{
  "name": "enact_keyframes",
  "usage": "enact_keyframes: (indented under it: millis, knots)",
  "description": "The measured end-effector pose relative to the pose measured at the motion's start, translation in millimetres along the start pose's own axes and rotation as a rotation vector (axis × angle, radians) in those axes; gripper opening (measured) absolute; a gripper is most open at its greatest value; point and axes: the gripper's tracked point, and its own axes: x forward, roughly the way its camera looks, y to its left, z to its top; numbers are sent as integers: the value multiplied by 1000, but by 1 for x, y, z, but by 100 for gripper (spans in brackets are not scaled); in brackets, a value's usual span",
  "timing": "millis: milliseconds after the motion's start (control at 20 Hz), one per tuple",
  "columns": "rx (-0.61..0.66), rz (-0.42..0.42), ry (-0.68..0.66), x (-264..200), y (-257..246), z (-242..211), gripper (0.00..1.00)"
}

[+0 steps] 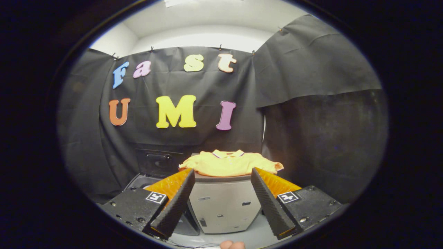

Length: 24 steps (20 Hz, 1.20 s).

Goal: Put the clothes into the washing machine and then close the washing machine lid.

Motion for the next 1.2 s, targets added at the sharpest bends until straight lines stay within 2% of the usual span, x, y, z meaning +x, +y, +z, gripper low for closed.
enact_keyframes:
  millis: [700,950,1200]
  knots:
    - [-16,-17,-6,2,7,12,100]
    - [-29,-5,10,24,20,23,100]
    - [-37,10,109,62,25,14,100]
